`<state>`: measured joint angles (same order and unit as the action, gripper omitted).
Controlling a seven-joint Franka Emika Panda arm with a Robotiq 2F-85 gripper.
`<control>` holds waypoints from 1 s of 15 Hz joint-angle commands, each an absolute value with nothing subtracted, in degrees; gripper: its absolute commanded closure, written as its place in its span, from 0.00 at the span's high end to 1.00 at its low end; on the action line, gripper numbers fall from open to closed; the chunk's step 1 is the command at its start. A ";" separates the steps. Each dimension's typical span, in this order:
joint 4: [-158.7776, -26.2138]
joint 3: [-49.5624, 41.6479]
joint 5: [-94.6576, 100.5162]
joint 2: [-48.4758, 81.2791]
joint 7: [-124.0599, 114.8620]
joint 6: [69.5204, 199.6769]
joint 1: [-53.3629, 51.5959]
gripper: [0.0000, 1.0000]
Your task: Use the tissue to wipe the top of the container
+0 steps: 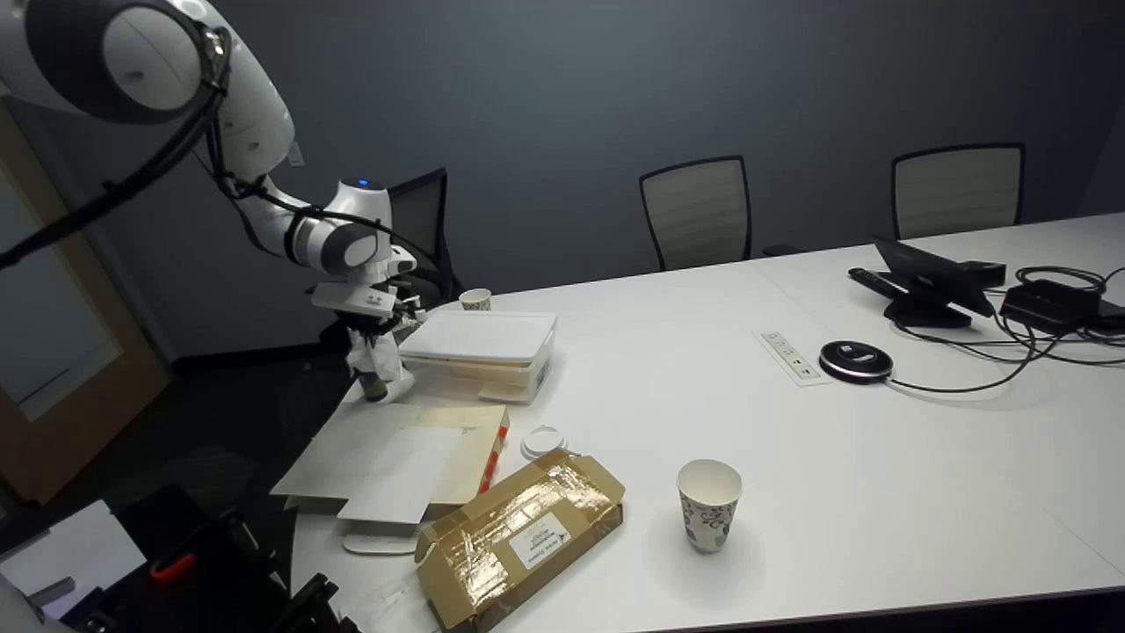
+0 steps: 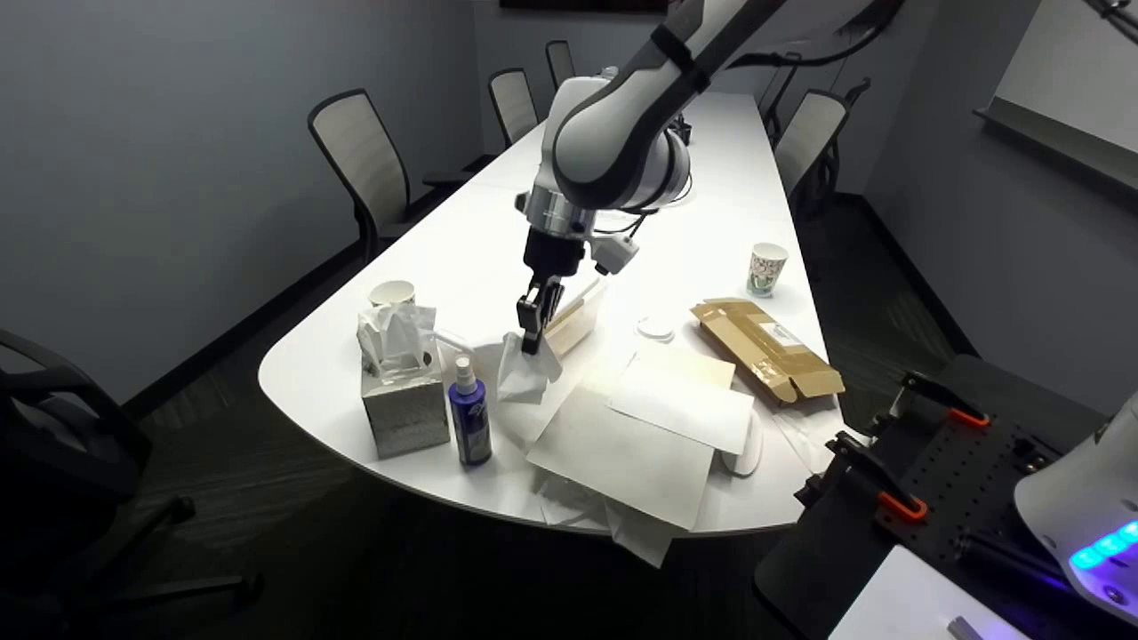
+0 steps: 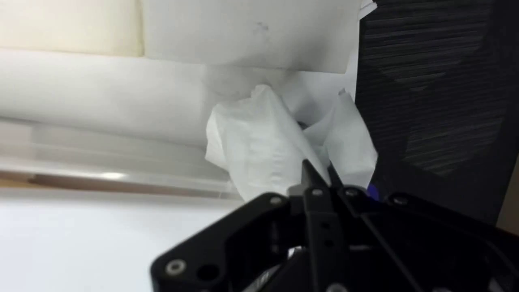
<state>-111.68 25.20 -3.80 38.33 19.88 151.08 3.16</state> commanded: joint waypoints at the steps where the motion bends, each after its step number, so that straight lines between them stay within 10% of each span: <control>1: -113.89 20.98 -3.17 31.90 19.51 151.93 0.84 0.00; 15: -94.71 7.44 12.25 48.28 18.98 153.81 -10.67 0.00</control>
